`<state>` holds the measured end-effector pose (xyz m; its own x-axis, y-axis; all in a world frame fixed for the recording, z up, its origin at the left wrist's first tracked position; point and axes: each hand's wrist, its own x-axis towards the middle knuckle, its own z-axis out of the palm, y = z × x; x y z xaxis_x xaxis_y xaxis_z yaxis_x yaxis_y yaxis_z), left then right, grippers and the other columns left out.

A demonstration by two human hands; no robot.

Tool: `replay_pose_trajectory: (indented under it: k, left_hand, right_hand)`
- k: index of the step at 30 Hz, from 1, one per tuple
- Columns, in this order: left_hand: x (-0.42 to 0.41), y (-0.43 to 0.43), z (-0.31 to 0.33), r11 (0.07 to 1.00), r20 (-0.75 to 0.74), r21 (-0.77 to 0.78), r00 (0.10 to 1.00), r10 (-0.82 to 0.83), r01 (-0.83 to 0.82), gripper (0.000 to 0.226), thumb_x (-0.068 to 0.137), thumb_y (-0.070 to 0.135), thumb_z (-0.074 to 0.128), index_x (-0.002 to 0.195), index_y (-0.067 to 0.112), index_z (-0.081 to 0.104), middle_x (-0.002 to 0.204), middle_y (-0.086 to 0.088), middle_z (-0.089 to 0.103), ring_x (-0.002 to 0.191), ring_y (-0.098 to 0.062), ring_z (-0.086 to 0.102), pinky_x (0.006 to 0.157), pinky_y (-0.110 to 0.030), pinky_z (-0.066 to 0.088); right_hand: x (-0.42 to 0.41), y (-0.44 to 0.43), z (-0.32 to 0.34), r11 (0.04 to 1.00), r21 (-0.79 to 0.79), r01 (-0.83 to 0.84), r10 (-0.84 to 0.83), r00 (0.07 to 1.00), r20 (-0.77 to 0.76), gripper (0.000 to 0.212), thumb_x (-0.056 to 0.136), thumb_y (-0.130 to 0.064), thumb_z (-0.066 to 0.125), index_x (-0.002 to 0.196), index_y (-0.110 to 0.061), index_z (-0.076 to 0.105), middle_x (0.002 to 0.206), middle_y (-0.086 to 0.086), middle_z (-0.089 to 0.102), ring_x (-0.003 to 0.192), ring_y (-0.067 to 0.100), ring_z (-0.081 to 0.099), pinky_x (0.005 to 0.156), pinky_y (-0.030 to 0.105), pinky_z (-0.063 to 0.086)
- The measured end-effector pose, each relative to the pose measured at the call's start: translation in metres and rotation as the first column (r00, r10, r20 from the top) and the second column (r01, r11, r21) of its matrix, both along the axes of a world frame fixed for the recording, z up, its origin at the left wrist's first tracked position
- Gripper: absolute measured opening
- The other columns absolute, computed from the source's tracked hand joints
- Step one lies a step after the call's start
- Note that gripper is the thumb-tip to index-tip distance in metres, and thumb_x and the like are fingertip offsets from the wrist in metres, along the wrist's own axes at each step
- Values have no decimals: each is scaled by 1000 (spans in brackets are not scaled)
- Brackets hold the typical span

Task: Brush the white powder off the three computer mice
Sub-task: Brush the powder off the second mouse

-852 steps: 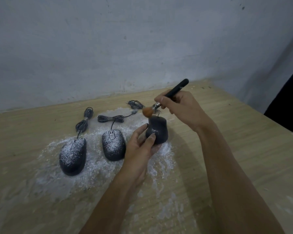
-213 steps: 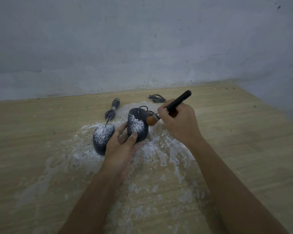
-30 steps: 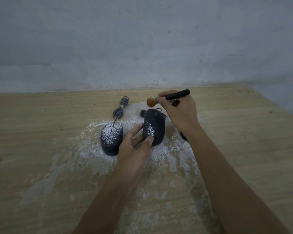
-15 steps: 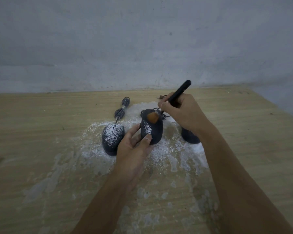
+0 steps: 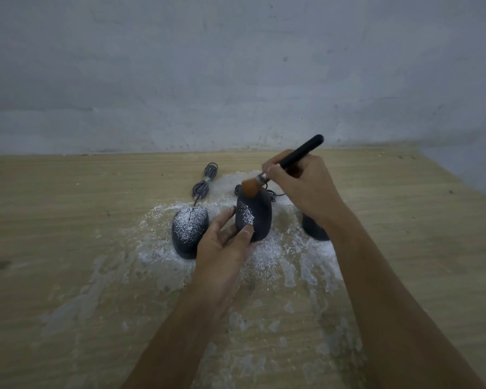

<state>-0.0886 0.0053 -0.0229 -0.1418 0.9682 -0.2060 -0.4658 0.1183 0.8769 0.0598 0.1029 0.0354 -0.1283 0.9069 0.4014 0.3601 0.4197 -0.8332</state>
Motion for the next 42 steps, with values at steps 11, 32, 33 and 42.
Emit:
replay_pose_trajectory:
  k: [11, 32, 33, 42]
  left_hand:
    - [-2, 2, -7, 1000, -81, 24, 997, 2, -1, 52, 95, 5, 65, 142, 20, 51, 118, 0, 74, 107, -15, 72, 90, -33, 59]
    - [-2, 2, -3, 999, -35, 8, 998, 52, -52, 47, 93, 5, 67, 136, 21, 55, 115, -4, 73, 100, -15, 75, 80, -25, 59]
    - [-2, 2, -3, 999, -32, 9, 998, 51, -50, 46, 93, 6, 67, 134, 23, 55, 115, -5, 73, 100, -15, 75, 81, -26, 59]
    - [0, -1, -2, 1000, -38, 14, 999, 28, -27, 48, 94, 4, 66, 136, 22, 54, 120, -10, 71, 103, -16, 74, 90, -32, 58]
  right_hand:
    - [-5, -8, 4, 995, -3, -98, 98, 993, 71, 8, 92, -26, 71, 86, -21, 75, 70, 10, 69, 61, 35, 56, 54, 43, 46]
    - [6, -18, 12, 974, -117, -192, 211, 962, 176, 11, 93, -28, 72, 87, -20, 77, 81, 11, 73, 78, 32, 67, 76, 48, 58]
    - [3, -19, 11, 978, -97, -186, 199, 967, 156, 10, 93, -29, 72, 88, -22, 78, 81, 13, 73, 76, 33, 66, 71, 47, 57]
    - [-1, -20, 10, 976, -100, -194, 210, 958, 194, 10, 92, -30, 73, 86, -23, 78, 59, 0, 63, 52, 8, 49, 51, 24, 40]
